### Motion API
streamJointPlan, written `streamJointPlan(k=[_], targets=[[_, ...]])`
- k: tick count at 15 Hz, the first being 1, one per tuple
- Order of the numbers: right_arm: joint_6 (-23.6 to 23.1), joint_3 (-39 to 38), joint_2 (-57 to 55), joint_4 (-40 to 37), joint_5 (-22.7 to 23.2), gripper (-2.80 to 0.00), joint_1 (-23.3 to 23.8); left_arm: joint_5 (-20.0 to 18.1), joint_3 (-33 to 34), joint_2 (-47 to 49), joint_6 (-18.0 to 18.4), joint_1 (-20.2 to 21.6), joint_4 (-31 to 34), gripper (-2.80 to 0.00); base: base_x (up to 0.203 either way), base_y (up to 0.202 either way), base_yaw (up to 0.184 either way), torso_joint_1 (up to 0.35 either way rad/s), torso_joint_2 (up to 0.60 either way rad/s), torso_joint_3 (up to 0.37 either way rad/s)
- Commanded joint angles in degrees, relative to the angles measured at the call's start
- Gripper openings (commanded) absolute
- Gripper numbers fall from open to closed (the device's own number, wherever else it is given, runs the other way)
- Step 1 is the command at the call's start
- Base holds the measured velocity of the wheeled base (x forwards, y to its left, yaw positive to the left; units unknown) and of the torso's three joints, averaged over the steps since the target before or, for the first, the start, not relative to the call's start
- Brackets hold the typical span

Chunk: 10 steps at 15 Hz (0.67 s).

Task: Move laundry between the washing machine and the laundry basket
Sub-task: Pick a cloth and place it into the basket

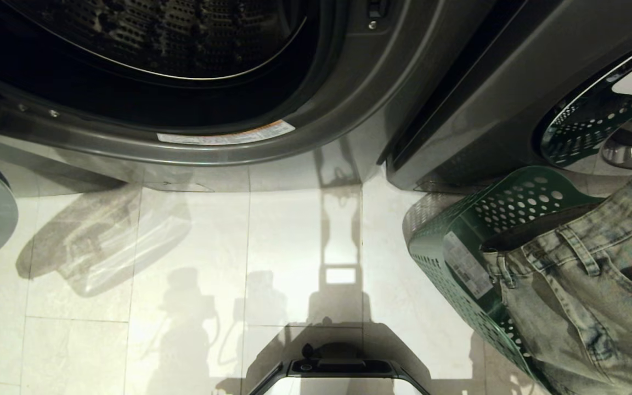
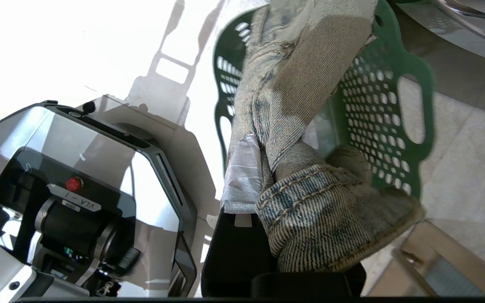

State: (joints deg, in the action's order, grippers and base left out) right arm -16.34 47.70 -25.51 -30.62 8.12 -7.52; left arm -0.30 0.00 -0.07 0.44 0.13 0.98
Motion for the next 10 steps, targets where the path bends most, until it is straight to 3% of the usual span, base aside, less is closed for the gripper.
streamJointPlan(k=[1,10], targets=[[-0.10,-0.21,0.29,-0.14,0.05,-2.80,-0.04,0.04,0.00,-0.10,0.00,0.04,-0.02,-2.80,0.000,0.198,-0.003,0.003,0.01,0.000],[-0.10,-2.87,1.60,-0.23,-0.12,-2.80,-0.04,0.04,0.00,-0.10,0.09,0.04,0.07,-2.80,0.000,0.195,-0.002,0.003,0.00,0.001]])
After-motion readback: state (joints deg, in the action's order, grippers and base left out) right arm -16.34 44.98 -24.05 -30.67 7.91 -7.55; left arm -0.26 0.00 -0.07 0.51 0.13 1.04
